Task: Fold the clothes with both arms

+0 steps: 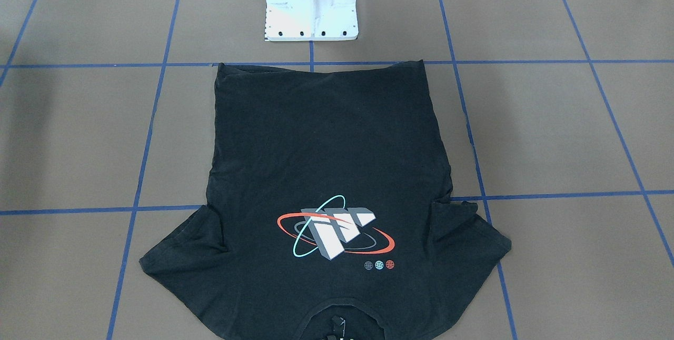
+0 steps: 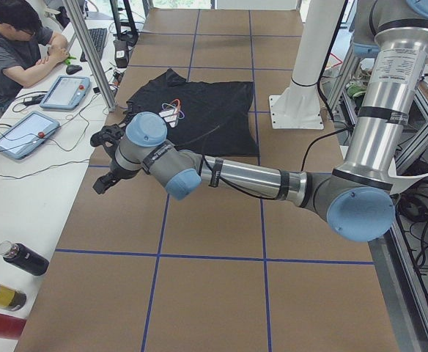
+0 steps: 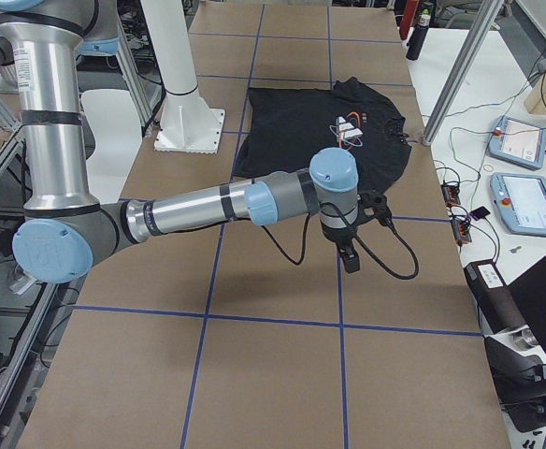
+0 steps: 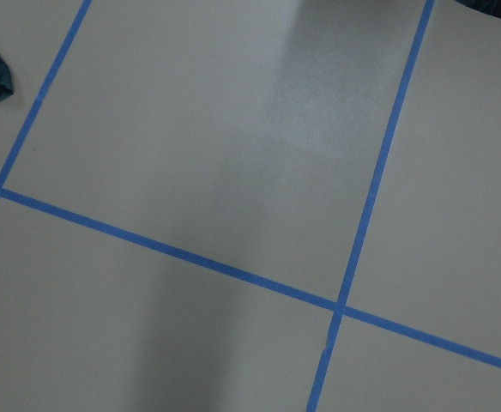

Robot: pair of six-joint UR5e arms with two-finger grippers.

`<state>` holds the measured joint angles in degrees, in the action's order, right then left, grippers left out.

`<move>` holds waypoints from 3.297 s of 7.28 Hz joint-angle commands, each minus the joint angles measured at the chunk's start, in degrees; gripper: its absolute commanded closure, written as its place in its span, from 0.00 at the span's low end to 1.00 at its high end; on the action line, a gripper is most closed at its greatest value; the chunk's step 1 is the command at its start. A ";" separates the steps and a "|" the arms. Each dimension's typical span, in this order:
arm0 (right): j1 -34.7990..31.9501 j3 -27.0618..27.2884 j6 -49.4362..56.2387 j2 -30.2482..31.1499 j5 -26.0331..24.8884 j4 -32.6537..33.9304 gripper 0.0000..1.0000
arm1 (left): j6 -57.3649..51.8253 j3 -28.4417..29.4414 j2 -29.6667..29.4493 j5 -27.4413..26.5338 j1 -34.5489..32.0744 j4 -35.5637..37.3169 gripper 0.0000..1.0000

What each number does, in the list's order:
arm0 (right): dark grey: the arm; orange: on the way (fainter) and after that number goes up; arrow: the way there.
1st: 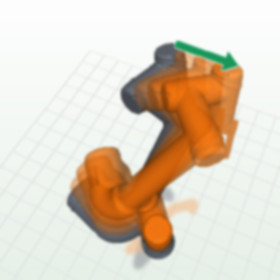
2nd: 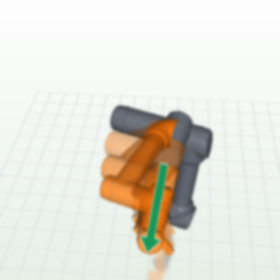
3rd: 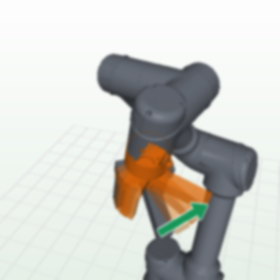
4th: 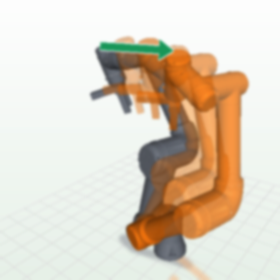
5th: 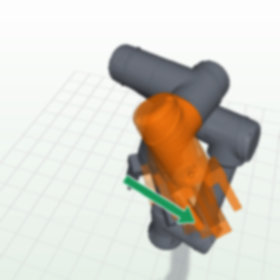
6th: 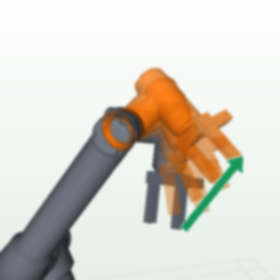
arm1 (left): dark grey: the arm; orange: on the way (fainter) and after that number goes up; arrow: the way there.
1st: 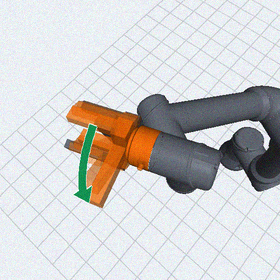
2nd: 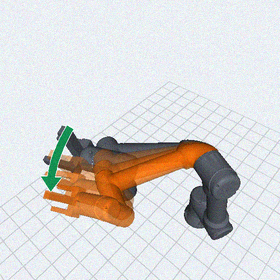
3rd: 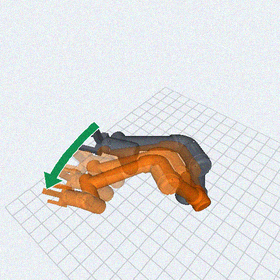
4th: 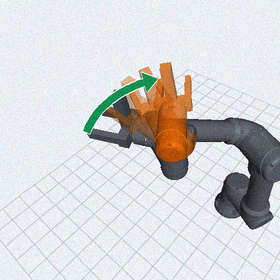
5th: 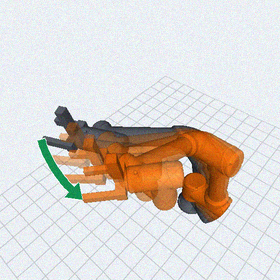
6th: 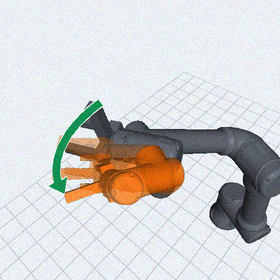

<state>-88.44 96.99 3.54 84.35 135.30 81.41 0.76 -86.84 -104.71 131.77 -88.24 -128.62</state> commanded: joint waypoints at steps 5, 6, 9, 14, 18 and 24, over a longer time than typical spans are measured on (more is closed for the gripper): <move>25.56 -8.98 -47.42 -17.98 -14.22 -14.65 0.00 | 5.30 -0.08 -1.46 -0.29 8.52 -3.74 0.00; 28.12 -15.53 -52.27 -20.08 -16.71 -23.14 0.01 | 5.30 0.09 -1.46 -0.29 8.61 -3.74 0.00; 33.49 -28.06 -59.94 -24.58 -24.62 -34.72 0.06 | 5.39 0.27 -1.02 -0.29 8.96 -4.97 0.00; 37.81 -34.49 -62.43 -28.28 -30.80 -37.46 0.27 | 5.30 0.36 -0.93 -0.29 9.05 -4.97 0.00; 38.17 -36.26 -62.52 -27.66 -31.24 -40.71 0.68 | 5.30 0.36 -0.76 -0.29 9.05 -4.97 0.00; 37.73 -29.07 -63.48 -28.10 -30.80 -37.40 1.00 | 5.30 0.36 -0.67 -0.29 9.05 -4.97 0.00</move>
<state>-50.67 65.30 -59.32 56.67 104.42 41.76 6.06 -86.48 -105.38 131.48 -79.19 -133.66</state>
